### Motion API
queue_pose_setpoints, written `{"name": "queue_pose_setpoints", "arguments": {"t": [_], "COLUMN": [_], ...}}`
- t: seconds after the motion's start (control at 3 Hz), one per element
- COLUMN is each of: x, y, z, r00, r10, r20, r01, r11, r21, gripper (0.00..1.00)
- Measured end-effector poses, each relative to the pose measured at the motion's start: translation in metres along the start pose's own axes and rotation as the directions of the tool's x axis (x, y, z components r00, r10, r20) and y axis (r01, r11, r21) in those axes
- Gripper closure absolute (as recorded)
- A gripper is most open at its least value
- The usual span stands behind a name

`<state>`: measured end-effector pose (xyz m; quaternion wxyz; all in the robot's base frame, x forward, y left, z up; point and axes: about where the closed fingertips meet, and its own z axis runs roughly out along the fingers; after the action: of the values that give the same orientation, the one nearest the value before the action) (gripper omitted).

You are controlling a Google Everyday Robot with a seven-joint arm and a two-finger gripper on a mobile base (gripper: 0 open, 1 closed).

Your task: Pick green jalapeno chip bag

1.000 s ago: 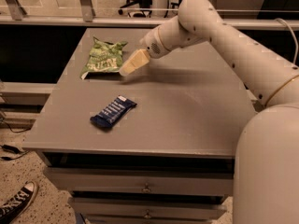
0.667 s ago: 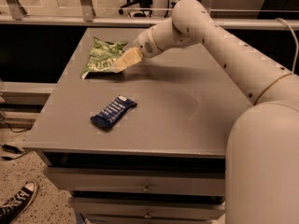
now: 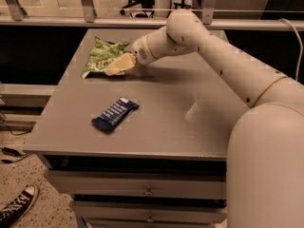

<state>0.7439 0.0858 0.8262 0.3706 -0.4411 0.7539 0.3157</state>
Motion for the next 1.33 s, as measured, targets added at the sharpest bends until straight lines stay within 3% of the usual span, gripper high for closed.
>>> {"name": "queue_pose_setpoints", "arguments": {"t": [1.0,1.33], "x": [-0.0049,-0.0053], "y": [0.001,0.0011], "z": [-0.0026,-0.0029], "r00": [1.0,1.0], "r10": [0.003,0.003], "r20": [0.0,0.0], "r01": [-0.003,-0.003], "r11": [1.0,1.0], "r21": [0.001,0.001], "gripper": [0.87,1.0]}}
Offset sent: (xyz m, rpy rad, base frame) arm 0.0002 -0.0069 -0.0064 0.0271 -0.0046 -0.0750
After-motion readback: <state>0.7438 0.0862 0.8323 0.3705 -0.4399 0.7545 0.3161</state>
